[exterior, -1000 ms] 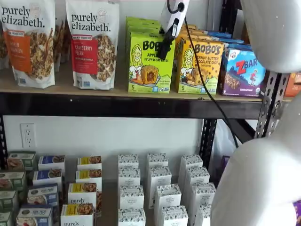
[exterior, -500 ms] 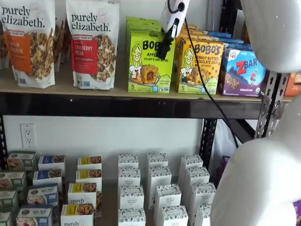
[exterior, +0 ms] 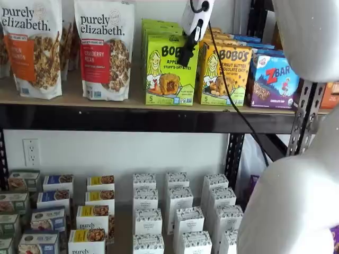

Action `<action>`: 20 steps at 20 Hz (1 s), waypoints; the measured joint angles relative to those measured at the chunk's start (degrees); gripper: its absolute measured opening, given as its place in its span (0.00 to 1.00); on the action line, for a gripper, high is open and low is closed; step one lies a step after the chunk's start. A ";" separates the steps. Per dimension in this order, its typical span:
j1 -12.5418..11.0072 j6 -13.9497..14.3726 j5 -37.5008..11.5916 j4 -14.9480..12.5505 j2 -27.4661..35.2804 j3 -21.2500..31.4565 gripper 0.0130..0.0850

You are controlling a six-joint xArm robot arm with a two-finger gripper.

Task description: Pick the green box on the top shelf, the fourth from the left

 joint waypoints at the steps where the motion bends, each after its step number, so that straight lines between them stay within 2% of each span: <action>1: 0.00 0.04 0.12 0.01 -0.29 0.17 0.22; 11: 0.04 0.53 2.17 0.26 -3.52 1.67 0.22; 20: -1.43 -0.36 4.65 0.34 -7.58 3.73 0.22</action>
